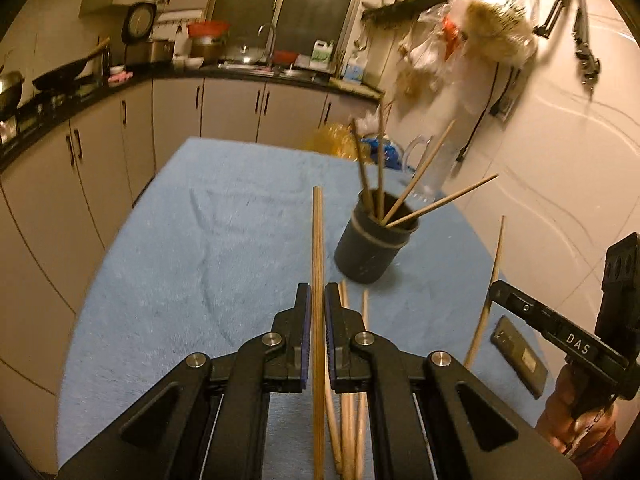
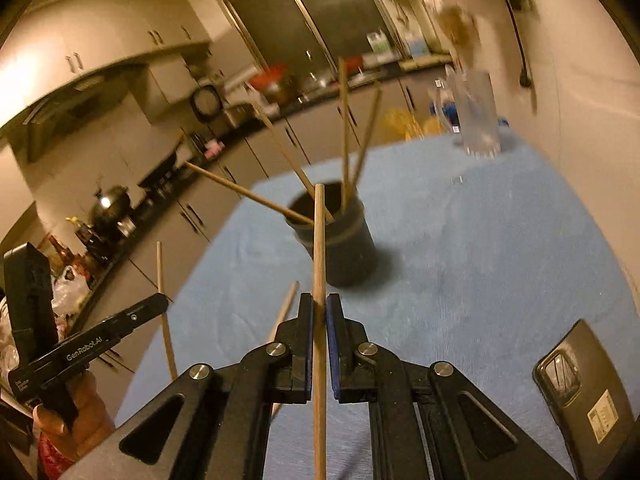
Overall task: Organize utensils
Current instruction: 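Lift both held chopsticks upright and carry them over the black cup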
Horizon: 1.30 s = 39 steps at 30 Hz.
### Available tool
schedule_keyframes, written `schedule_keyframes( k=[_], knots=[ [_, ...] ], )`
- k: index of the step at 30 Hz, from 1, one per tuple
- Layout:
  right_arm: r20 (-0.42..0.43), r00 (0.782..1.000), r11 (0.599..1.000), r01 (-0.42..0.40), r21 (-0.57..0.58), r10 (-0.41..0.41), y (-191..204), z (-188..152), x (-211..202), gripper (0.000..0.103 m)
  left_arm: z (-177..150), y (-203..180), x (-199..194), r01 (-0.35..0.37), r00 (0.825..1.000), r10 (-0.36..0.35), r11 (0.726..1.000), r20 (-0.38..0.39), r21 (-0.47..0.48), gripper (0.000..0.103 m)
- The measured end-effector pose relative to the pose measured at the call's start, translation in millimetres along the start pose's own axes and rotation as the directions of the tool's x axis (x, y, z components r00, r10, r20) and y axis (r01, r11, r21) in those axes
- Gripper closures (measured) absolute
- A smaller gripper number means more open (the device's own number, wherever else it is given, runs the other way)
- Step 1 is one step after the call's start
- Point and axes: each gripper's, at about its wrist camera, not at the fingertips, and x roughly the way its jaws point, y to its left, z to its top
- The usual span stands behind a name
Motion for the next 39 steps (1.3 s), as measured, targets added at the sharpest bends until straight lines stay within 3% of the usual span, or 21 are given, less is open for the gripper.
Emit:
schedule_keyframes(
  k=[6, 39],
  knots=[
    [0.058, 0.998, 1.0, 0.005, -0.017, -0.004, 10.1, 0.8, -13.5, 0.096, 1.3, -3.7, -22.2, 0.007, 0.999, -0.007, 1.0, 0.038, 0.009, 0.097],
    [0.127, 0.992, 0.999, -0.015, 0.032, 0.01, -1.4, 13.7, -39.3, 0.097, 18.3, -20.0, -36.9, 0.024, 0.997, -0.025, 1.0, 0.077, 0.02, 0.097]
  ],
)
